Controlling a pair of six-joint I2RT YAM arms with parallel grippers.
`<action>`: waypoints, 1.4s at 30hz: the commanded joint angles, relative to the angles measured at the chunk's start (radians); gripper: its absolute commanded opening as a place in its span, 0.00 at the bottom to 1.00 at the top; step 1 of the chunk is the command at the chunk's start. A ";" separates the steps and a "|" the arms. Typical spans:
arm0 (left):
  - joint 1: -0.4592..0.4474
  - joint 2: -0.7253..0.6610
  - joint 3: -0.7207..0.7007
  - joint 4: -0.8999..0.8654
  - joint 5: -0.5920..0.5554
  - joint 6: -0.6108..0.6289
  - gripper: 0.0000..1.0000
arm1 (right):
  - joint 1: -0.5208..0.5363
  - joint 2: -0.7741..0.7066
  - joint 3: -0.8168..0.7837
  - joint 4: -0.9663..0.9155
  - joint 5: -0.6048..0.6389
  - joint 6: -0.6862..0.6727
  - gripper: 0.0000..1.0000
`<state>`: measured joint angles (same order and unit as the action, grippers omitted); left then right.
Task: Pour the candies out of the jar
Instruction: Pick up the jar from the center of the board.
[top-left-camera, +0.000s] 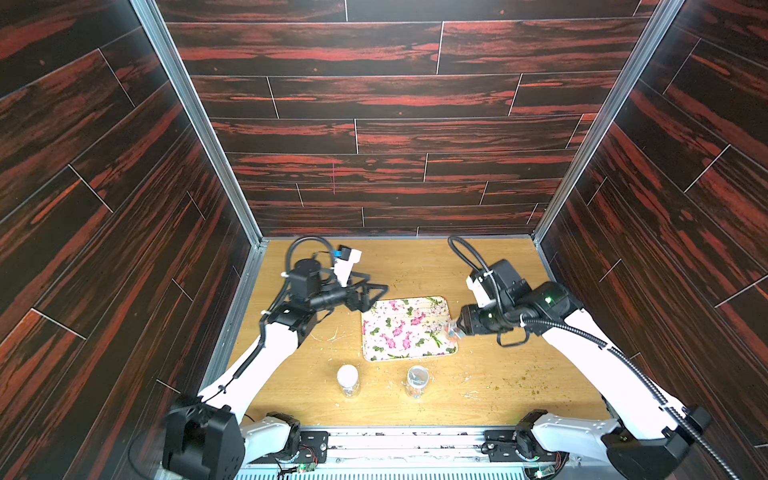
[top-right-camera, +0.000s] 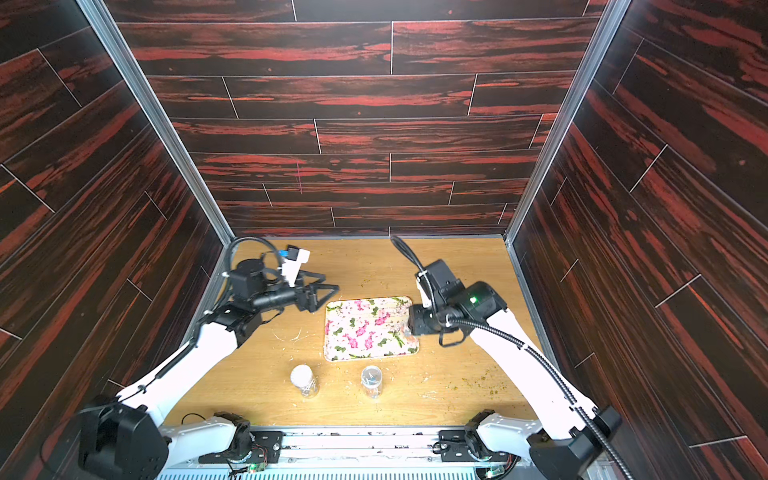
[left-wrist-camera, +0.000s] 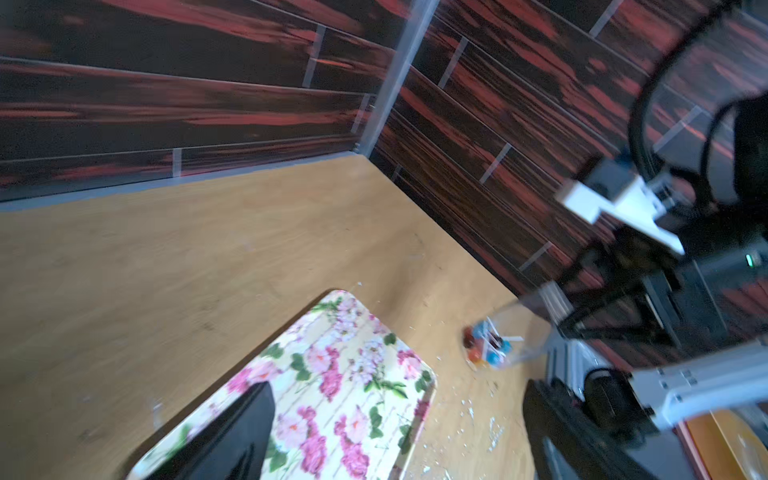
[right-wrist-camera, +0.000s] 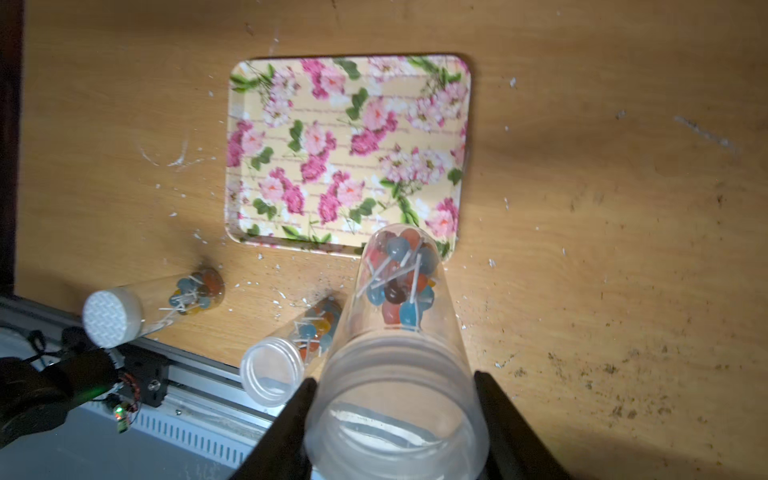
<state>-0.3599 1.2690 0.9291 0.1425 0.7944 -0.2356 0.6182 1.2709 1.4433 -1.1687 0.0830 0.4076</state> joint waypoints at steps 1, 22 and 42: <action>-0.097 0.062 0.085 -0.055 0.089 0.212 0.97 | -0.013 0.058 0.095 0.036 -0.113 -0.109 0.45; -0.175 0.233 0.372 -0.468 0.382 0.602 0.96 | -0.044 0.101 0.308 0.003 -0.581 -0.293 0.44; -0.180 0.224 0.436 -0.755 0.513 0.790 0.56 | -0.050 0.135 0.330 0.010 -0.686 -0.352 0.44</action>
<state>-0.5354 1.5253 1.3499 -0.5514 1.2842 0.5106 0.5709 1.3842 1.7485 -1.1580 -0.5812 0.0898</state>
